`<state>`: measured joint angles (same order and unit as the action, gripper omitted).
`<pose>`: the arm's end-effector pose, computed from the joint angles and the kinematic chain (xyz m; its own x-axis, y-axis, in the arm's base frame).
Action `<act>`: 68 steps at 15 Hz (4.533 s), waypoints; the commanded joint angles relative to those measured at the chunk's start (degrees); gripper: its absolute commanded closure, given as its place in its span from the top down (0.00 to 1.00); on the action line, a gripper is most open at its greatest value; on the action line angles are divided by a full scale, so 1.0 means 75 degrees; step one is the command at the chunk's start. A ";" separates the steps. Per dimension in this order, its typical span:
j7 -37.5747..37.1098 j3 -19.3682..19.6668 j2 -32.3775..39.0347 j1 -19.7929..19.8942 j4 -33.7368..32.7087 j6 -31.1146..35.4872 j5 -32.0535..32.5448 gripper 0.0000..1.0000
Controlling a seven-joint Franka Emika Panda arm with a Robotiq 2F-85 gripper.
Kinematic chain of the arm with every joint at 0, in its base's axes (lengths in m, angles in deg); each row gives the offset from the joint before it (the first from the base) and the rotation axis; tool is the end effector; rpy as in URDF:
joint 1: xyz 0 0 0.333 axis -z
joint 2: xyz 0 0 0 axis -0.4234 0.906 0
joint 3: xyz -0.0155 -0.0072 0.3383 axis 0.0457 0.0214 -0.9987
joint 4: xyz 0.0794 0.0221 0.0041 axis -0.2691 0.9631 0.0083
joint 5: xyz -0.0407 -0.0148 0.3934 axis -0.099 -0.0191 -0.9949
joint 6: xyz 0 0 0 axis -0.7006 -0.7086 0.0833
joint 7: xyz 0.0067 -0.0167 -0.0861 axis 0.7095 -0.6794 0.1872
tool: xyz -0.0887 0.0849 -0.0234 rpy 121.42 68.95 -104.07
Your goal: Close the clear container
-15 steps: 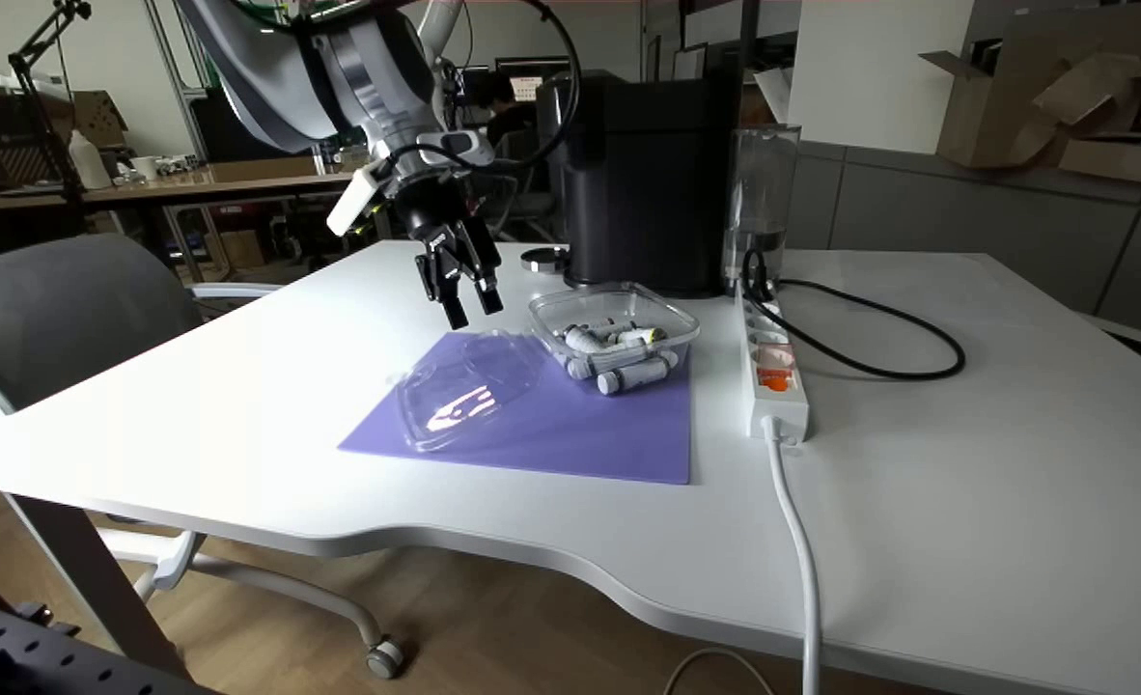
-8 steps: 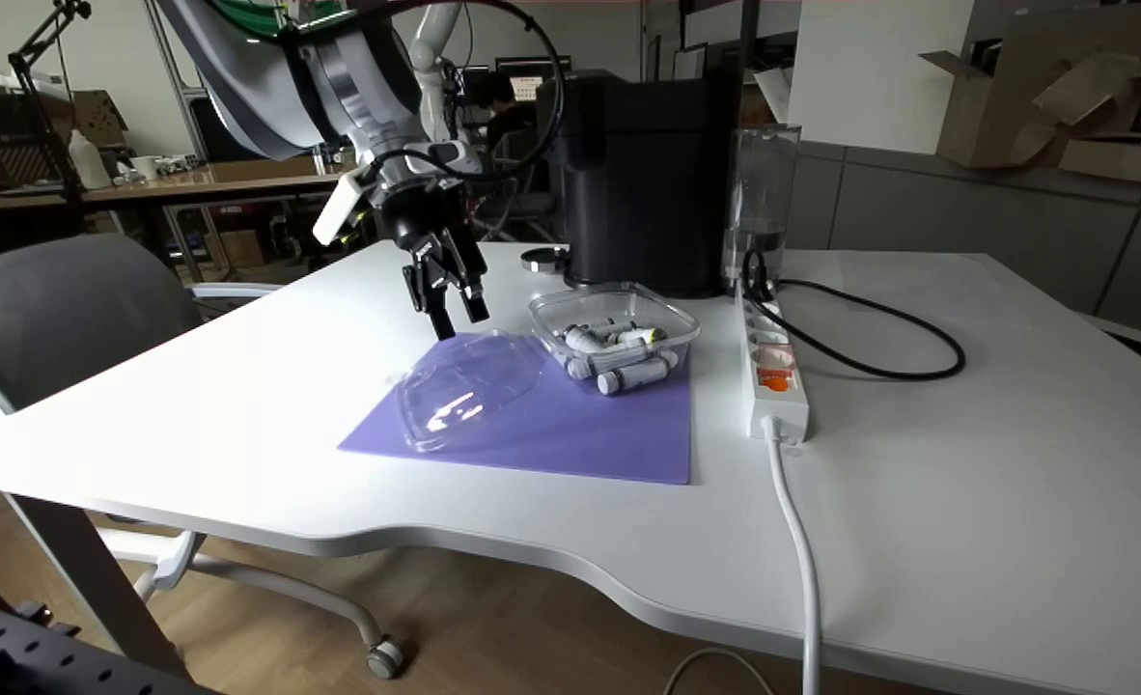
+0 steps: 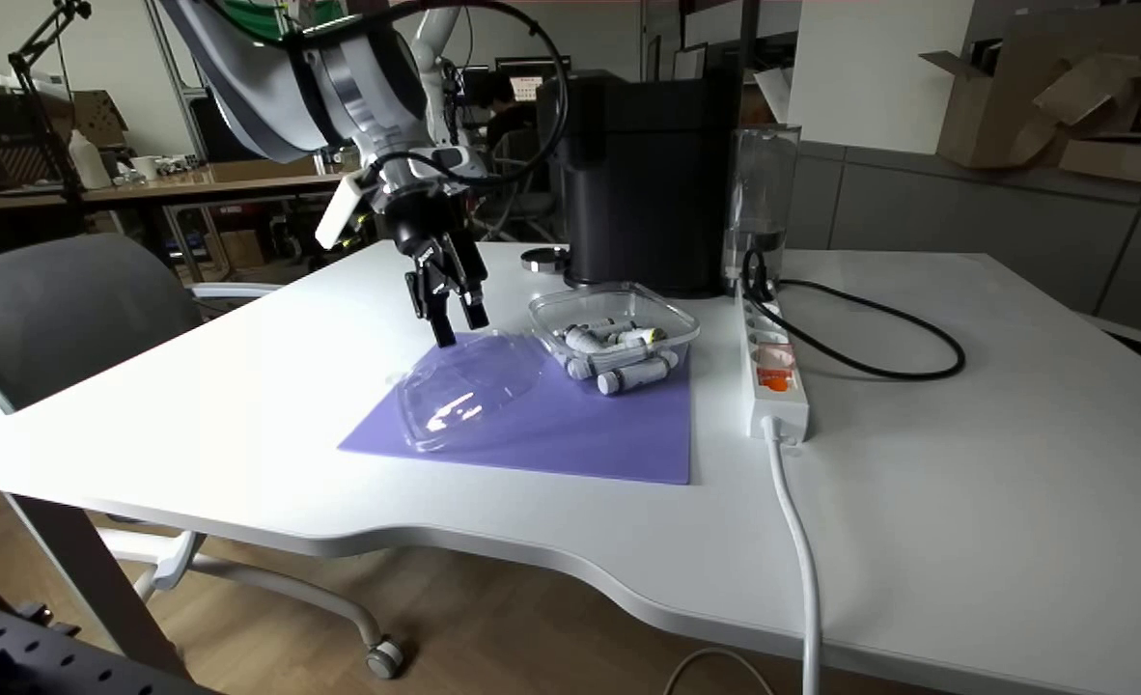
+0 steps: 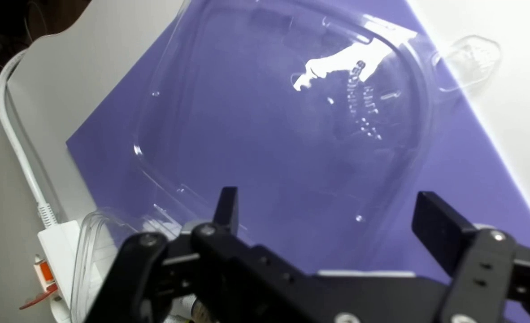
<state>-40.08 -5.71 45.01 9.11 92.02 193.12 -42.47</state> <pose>0.6076 0.1101 0.1239 0.8614 -0.5008 -0.0846 -0.3991 -0.7705 0.4971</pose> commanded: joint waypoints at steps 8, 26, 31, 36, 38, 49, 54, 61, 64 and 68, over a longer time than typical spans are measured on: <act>0.0079 0.0093 0.0076 0.0113 0.0068 0.0172 -0.0161 1.00; 0.0956 -0.0076 -0.1035 0.0346 0.0953 -0.1579 -0.0646 1.00; 0.1317 -0.0076 -0.0905 0.0445 0.0903 -0.1960 -0.0639 1.00; 0.1702 -0.0017 -0.1070 0.0471 0.1191 -0.1444 -0.0319 1.00; 0.1868 0.0004 -0.1172 0.0479 0.1332 -0.1118 -0.0101 1.00; 0.3076 -0.0047 -0.1966 0.0731 0.1991 -0.0177 -0.0117 1.00; 0.3926 -0.0084 -0.2320 0.0943 0.2194 -0.0505 -0.0336 1.00; 0.5299 -0.0082 -0.2656 0.1360 0.2366 -0.0429 -0.0191 1.00; 0.5813 -0.0043 -0.2681 0.1557 0.2307 -0.0228 -0.0104 1.00; 0.6413 -0.0007 -0.2669 0.1793 0.2289 0.0368 0.0155 1.00</act>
<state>5.08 -5.87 26.43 21.18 107.92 193.05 -42.82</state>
